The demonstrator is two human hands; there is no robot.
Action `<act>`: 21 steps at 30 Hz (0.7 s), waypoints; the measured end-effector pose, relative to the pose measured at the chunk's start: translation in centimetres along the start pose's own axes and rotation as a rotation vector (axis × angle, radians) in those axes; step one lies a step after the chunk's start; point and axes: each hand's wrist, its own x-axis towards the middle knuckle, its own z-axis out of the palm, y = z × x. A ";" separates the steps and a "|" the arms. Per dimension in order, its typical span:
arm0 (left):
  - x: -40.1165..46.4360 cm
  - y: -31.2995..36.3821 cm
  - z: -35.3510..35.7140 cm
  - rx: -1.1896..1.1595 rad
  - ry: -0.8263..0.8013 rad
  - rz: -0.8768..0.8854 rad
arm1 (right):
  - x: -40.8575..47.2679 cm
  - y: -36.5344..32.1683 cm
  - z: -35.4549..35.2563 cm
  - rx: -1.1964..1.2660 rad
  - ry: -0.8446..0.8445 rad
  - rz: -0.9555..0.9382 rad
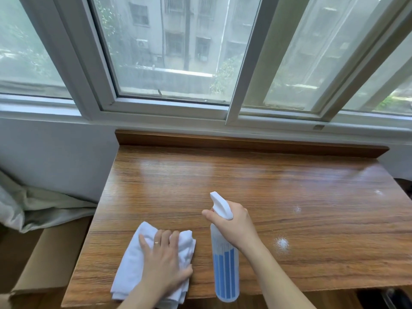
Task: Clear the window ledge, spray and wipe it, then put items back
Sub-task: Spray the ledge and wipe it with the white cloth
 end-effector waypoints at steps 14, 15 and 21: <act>6.9 -0.7 1.1 0.044 0.024 0.031 | 3.1 -1.0 0.5 0.024 0.049 0.029; 8.1 -0.7 1.0 0.051 0.004 0.018 | 3.3 -1.0 0.4 0.011 0.042 0.027; 15.8 -1.0 0.7 0.122 -0.183 -0.086 | 4.3 -1.0 -0.7 -0.012 -0.043 0.025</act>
